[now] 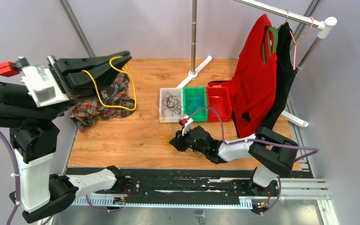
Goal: Untangle the cables
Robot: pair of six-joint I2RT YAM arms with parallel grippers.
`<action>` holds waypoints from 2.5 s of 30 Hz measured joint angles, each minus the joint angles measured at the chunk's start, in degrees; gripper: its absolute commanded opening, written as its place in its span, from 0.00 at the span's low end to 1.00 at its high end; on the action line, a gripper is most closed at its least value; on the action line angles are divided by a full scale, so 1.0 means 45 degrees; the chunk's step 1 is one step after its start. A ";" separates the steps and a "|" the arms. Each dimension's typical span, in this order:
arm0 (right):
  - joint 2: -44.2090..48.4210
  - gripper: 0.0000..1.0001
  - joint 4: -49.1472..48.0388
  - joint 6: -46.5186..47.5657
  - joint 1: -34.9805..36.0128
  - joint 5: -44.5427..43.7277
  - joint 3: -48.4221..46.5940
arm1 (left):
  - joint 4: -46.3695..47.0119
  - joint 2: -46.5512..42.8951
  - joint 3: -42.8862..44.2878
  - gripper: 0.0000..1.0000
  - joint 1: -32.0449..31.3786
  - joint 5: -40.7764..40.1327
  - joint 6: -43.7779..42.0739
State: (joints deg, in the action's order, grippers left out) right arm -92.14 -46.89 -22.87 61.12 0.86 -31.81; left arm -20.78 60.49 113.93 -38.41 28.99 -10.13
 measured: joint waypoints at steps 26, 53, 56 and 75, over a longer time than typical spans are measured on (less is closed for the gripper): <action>0.5561 0.72 0.6305 0.1375 0.0379 -0.2176 -0.2030 | 0.2200 0.0461 -0.3317 0.01 0.0000 -0.1894 -0.0695; 0.7543 0.59 1.0690 -0.0321 -0.5382 -0.7917 -0.0748 | 0.3113 0.8582 -0.2764 0.00 -0.0457 -0.0714 0.2084; 0.7417 0.58 1.0666 -0.0442 -0.5654 -0.8296 -0.0748 | 0.3177 1.0365 -0.1336 0.00 -0.0510 -0.0457 0.2443; 0.9860 0.56 1.0380 -0.0588 -0.6319 -0.9641 -0.0141 | 0.4668 1.5620 0.0758 0.18 -0.0763 -0.0034 0.2579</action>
State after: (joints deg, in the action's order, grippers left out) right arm -47.77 -0.19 -25.52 32.69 -42.52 -32.45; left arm 0.23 130.78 117.34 -41.85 28.84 1.48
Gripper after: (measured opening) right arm 0.563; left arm 0.110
